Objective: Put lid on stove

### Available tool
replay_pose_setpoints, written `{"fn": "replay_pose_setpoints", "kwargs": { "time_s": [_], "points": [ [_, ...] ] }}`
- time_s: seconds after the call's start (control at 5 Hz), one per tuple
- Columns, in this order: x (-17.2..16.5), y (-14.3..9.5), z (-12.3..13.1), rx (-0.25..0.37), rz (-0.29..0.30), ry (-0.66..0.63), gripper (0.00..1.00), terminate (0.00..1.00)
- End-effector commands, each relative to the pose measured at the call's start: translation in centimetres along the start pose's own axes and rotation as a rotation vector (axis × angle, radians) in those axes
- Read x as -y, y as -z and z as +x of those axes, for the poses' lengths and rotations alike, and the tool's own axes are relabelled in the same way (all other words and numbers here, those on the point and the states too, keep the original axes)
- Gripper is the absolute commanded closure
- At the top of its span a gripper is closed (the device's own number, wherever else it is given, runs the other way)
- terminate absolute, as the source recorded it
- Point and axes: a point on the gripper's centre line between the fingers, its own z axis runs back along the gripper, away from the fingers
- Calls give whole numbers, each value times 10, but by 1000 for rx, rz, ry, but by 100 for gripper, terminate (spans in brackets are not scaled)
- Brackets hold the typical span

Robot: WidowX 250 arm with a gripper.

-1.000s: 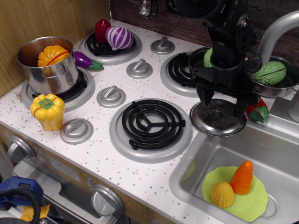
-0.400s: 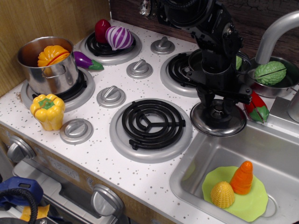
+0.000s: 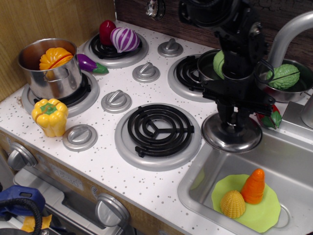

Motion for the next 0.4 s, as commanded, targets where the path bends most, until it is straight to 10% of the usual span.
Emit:
{"fn": "replay_pose_setpoints", "kwargs": {
  "time_s": [0.0, 0.2],
  "points": [
    [18, -53, 17, 16, 9, -25, 100, 0],
    [7, -69, 6, -13, 42, -4, 100, 0]
  ]
}}
